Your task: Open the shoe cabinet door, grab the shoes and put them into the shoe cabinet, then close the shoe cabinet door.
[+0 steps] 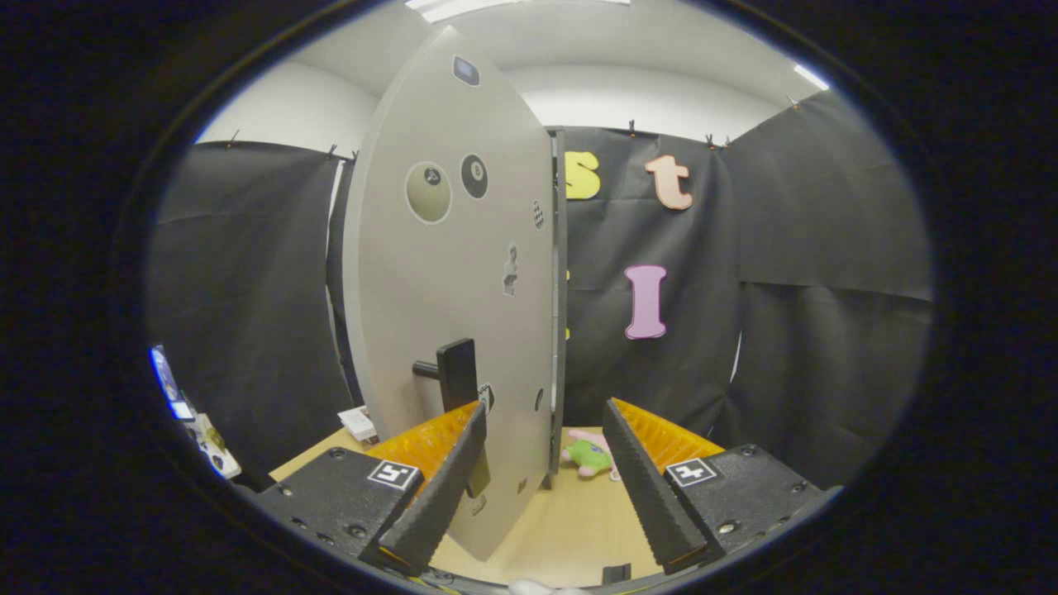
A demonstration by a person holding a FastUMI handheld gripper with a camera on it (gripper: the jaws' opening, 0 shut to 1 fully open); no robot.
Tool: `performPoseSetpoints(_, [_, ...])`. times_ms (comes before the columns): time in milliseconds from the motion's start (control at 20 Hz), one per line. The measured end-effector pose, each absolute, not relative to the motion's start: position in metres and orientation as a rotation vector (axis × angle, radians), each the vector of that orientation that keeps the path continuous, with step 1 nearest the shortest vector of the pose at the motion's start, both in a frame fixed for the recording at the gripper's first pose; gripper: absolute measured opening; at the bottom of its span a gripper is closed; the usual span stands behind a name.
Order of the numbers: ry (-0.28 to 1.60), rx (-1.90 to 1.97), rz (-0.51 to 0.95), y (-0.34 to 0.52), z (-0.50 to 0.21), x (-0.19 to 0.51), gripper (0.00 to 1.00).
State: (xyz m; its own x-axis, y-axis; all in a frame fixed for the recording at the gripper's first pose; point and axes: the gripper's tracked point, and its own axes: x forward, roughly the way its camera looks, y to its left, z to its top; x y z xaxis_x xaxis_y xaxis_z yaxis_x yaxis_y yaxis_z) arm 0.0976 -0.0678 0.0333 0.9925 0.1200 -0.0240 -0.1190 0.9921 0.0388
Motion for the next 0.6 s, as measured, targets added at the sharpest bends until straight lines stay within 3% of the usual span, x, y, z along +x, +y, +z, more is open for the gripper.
performPoseSetpoints(600, [0.025,0.023,0.150,0.043,0.038,0.132,0.94])
